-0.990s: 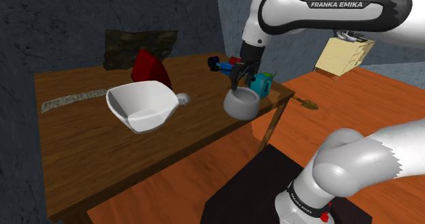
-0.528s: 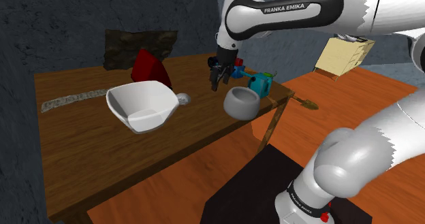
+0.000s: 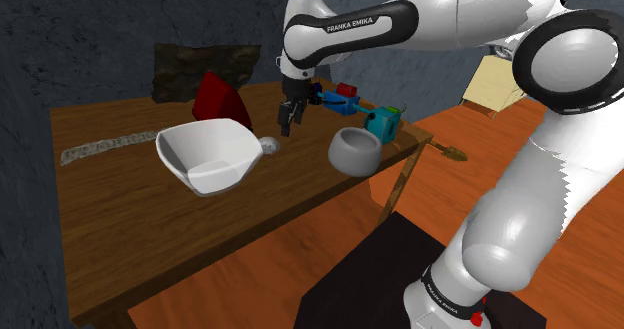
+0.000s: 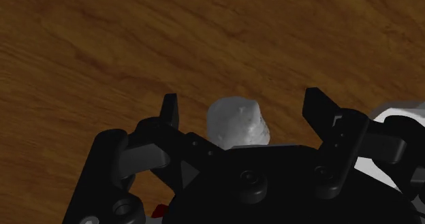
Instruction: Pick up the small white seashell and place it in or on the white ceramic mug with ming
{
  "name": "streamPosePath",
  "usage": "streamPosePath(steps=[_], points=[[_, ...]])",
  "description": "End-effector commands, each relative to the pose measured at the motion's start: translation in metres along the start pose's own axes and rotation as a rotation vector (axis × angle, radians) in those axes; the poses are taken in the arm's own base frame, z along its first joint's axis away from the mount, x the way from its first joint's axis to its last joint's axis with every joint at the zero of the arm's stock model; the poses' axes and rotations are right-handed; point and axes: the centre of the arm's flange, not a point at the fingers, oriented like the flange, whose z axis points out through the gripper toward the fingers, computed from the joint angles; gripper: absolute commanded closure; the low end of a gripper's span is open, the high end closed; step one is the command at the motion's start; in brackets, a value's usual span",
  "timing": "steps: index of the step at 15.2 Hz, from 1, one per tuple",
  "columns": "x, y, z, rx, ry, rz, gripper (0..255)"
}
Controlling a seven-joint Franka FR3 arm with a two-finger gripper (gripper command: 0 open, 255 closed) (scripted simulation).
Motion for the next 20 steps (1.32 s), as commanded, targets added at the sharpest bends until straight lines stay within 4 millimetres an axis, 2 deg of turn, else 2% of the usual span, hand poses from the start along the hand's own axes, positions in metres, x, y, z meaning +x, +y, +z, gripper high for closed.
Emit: streamPosePath(steps=[1,5,13,20], points=[[0.024,-0.005,0.011,-0.003,-0.007,-0.057,0],[0.069,-0.012,0.032,-0.01,-0.019,-0.157,0],[0.068,-0.012,0.072,-0.01,-0.019,-0.157,0],[0.068,-0.012,0.072,-0.01,-0.019,-0.157,0]])
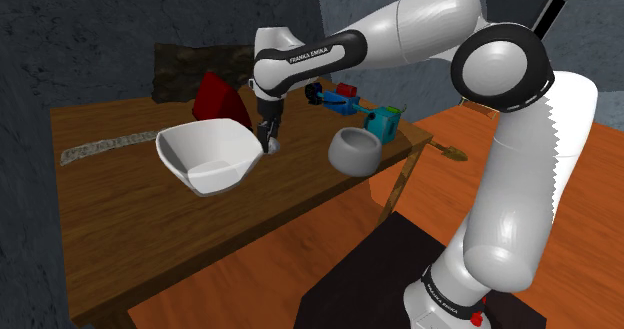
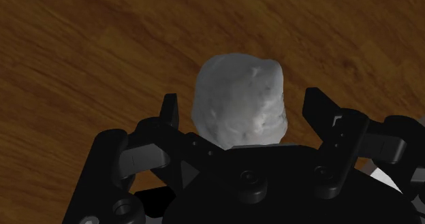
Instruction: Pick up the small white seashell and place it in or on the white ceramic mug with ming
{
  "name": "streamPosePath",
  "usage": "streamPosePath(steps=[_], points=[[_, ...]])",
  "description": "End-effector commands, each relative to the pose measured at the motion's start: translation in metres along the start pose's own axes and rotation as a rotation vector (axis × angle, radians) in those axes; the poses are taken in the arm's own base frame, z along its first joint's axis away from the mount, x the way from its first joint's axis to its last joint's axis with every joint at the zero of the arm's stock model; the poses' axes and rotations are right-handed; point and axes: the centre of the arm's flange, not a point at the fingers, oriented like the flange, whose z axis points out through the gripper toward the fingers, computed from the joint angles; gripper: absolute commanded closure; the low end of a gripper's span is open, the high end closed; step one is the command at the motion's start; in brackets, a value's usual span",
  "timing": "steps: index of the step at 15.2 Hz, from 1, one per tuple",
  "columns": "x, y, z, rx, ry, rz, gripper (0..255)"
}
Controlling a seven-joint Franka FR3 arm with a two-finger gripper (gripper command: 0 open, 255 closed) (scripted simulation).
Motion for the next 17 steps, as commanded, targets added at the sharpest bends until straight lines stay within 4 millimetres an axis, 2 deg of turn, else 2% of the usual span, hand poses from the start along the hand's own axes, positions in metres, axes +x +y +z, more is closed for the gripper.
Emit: streamPosePath(steps=[1,10,17], points=[[0.0,0.0,0.0,0.0,0.0,0.0,255],[0.0,0.0,0.0,0.0,0.0,0.0,255],[-0.002,-0.001,-0.037,0.0,0.0,0.0,255]])
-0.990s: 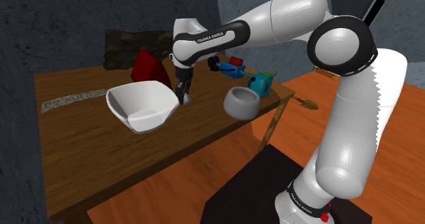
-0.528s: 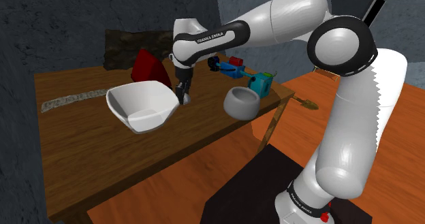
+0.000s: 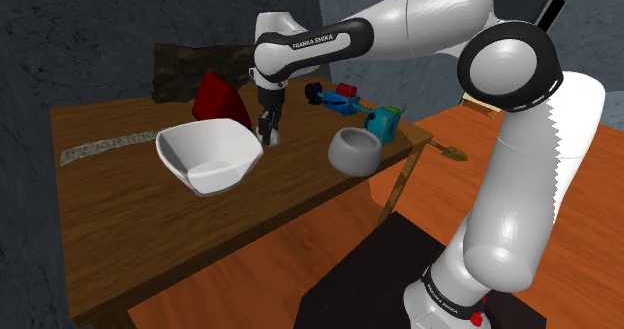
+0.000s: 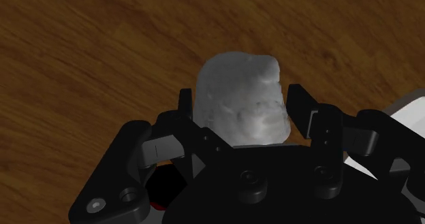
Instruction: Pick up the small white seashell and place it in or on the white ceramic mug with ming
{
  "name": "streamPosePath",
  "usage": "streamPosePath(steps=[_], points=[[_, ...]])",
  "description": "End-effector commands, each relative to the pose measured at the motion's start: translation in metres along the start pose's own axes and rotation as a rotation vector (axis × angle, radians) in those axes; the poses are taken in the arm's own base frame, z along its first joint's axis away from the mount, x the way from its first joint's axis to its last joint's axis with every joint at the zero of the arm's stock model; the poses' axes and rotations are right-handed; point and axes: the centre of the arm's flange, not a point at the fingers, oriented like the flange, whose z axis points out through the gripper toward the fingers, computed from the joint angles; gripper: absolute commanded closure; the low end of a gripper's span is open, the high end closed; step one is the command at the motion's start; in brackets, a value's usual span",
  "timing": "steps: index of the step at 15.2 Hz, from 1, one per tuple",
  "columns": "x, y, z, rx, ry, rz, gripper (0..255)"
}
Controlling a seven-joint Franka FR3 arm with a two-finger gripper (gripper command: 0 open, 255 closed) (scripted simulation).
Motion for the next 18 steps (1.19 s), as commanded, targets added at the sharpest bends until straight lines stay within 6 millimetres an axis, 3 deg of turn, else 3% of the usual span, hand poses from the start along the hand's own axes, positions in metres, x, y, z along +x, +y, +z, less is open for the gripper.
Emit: streamPosePath(steps=[1,18], points=[[0.0,-0.001,-0.011,0.0,0.0,0.0,255],[-0.004,-0.002,-0.1,0.0,0.0,0.0,255]])
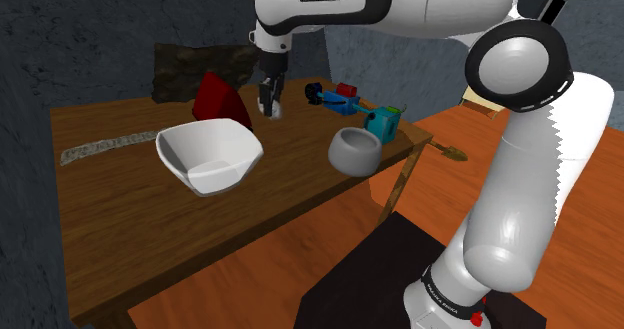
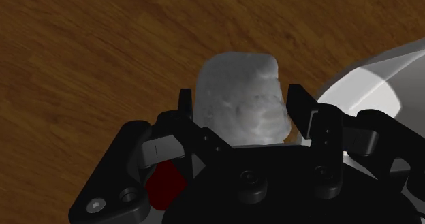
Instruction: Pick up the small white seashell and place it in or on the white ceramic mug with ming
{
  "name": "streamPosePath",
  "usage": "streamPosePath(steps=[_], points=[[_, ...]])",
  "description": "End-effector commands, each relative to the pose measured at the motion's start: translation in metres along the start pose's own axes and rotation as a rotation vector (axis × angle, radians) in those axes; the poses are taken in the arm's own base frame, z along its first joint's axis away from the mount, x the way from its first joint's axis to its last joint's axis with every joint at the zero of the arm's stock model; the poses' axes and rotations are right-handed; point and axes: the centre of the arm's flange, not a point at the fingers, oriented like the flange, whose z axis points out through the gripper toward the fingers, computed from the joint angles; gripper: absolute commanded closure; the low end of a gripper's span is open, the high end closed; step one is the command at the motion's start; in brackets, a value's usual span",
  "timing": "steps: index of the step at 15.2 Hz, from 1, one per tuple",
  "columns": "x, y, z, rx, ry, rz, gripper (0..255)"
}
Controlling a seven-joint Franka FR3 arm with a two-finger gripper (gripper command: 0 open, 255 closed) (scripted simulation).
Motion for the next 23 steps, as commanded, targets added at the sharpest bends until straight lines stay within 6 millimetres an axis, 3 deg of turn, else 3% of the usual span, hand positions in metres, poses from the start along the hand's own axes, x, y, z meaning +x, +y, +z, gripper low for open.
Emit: streamPosePath(steps=[1,8,23], points=[[-0.001,-0.001,-0.011,0.0,0.0,0.0,255],[-0.002,-0.002,-0.044,0.0,0.0,0.0,255],[-0.196,0.038,-0.034,0.0,0.0,0.0,255]])
